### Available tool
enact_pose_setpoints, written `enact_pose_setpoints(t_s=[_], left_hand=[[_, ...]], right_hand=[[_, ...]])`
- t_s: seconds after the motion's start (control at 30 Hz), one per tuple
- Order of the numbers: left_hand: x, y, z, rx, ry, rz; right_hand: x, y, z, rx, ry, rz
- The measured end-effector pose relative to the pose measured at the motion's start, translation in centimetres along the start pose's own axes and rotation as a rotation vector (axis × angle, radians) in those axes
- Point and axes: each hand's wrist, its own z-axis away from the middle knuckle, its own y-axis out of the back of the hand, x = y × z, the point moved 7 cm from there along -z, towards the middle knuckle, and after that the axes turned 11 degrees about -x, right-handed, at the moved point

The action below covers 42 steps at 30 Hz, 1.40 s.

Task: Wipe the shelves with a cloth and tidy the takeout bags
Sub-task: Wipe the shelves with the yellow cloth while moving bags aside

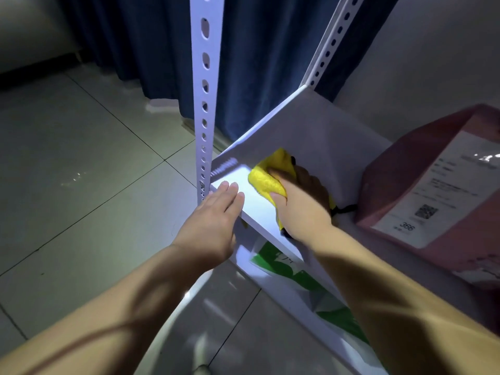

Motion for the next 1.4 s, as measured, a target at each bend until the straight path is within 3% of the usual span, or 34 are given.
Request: enact_pose_setpoints(t_s=[0.33,0.47,0.6,0.8,1.4], left_hand=[[2.2,-0.5,3.3,-0.015,0.068,-0.002],[4.2,-3.7,6.7,-0.087,0.071,0.020],[7.0,-8.0,10.0,-0.172,0.012,0.089],[12.4,-13.8,14.3,-0.272,0.033,0.057],[37.2,-32.1,21.5,-0.404,-0.114,0.094]], right_hand=[[-0.2,-0.6,8.8,-0.042,-0.021,-0.126],[-0.3,-1.0,14.5,0.008,0.024,-0.080],[1.3,-3.6,20.5,-0.045,0.065,-0.199],[7.7,-9.4,29.6,-0.229,-0.139,-0.260],[29.9,-16.2,55.9,-0.238,-0.521,-0.410]])
